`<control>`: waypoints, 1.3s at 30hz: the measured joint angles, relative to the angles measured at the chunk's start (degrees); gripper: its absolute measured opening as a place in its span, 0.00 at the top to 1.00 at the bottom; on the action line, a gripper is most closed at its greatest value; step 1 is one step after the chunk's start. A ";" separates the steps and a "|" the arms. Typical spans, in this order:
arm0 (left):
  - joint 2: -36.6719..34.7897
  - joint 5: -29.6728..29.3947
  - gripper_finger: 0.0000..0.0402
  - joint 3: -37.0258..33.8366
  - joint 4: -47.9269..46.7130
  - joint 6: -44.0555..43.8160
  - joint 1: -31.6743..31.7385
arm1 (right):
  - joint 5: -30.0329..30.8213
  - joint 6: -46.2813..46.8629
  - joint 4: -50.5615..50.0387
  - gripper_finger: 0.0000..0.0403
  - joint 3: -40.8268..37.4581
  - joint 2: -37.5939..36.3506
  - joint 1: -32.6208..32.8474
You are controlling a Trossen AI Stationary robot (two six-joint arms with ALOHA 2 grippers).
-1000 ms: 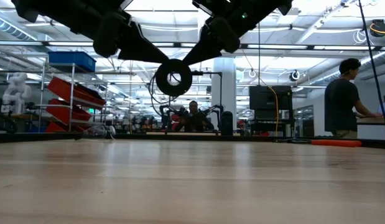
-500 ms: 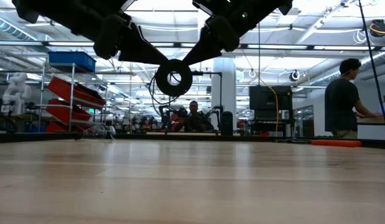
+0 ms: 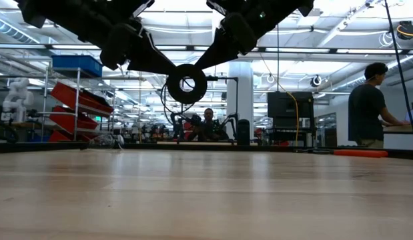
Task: Coil cords
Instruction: Uncoil the black cable wire from the spool
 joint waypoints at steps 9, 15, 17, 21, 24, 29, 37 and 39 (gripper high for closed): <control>0.00 1.72 0.98 0.00 -0.41 -1.43 0.78 | 0.01 0.20 0.13 1.00 0.00 0.00 -0.02; 0.00 1.76 0.99 0.00 -0.40 -1.41 0.78 | 0.07 0.75 0.00 1.00 0.00 0.00 -0.02; 0.00 1.76 0.99 0.00 -0.39 -1.42 0.78 | 0.23 1.36 0.00 1.00 0.00 0.02 -0.02; -0.23 2.62 1.00 0.00 -0.48 -2.17 0.80 | 0.33 1.27 -0.41 0.98 0.00 -0.39 0.11; -1.57 5.68 1.00 0.00 -1.07 -4.77 0.97 | 0.39 1.41 -1.87 0.95 0.00 -2.29 0.52; -5.04 6.89 1.00 0.00 -3.10 -4.94 0.93 | 0.57 2.63 -6.38 0.89 0.00 -7.33 1.63; -13.88 6.97 1.00 0.00 -6.27 -4.40 -0.52 | 0.33 7.57 -15.67 0.85 -0.02 -12.28 3.27; -16.49 6.94 1.00 0.00 -6.42 -4.29 -0.78 | 0.25 8.94 -13.44 0.85 -1.18 -11.80 3.17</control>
